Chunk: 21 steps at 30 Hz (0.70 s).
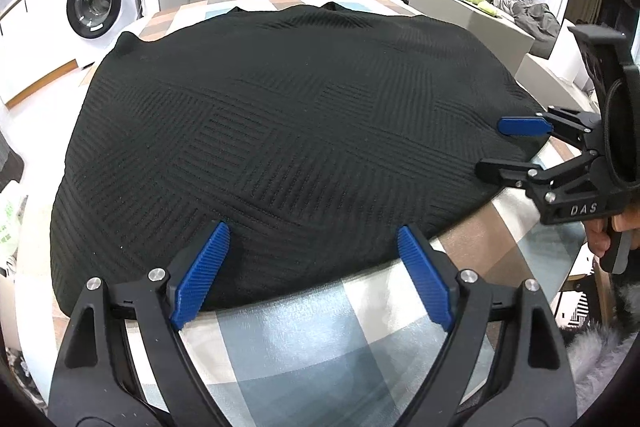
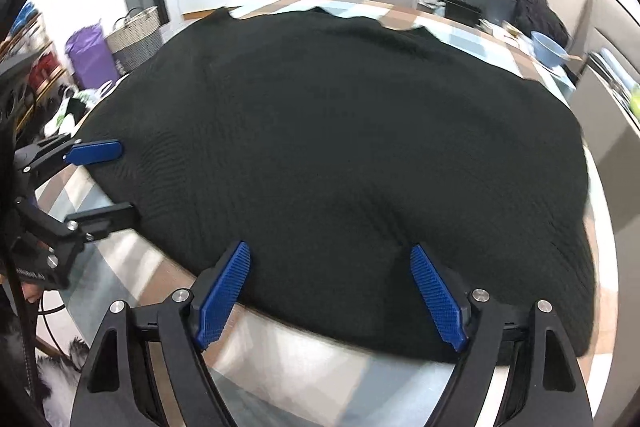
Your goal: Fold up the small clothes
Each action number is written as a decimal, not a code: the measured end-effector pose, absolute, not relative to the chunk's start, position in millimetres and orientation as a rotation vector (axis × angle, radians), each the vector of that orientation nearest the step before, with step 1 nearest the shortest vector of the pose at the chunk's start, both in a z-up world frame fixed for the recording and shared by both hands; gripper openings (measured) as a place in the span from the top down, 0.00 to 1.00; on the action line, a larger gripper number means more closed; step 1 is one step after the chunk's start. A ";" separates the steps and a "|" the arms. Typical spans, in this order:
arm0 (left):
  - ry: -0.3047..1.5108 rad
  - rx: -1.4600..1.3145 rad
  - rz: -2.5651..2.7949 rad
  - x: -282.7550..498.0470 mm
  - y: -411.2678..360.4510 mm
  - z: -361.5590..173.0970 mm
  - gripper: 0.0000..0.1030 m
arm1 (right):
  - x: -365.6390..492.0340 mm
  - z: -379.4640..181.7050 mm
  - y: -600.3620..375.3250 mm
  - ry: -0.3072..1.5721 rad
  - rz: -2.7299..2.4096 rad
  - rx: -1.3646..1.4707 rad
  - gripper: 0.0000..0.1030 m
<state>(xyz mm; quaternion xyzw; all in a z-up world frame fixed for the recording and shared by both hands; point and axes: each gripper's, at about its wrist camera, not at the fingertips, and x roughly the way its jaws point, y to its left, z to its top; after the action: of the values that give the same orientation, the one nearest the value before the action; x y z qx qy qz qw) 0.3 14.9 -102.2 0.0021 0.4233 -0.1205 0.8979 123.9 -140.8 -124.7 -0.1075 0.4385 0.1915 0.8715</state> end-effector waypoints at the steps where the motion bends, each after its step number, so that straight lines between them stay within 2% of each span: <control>1: 0.877 0.001 -0.250 0.3 15.3 -102.3 0.18 | 122.2 -124.4 -145.5 0.918 0.389 -0.220 0.19; 12: 0.884 -0.004 -0.243 -5.2 16.0 -102.7 0.18 | 128.6 -120.2 -217.7 0.918 0.267 -0.155 0.19; 21: 0.898 -0.004 -0.214 -5.0 16.9 -101.6 0.18 | 113.8 -111.7 -231.8 0.906 0.220 -0.189 0.19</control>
<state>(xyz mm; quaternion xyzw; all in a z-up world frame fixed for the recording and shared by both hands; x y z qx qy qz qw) -5.0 16.9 -101.6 -0.0017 0.4330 -0.1030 0.8955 113.8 -231.8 -111.7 -0.0911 0.4363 0.1058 0.8889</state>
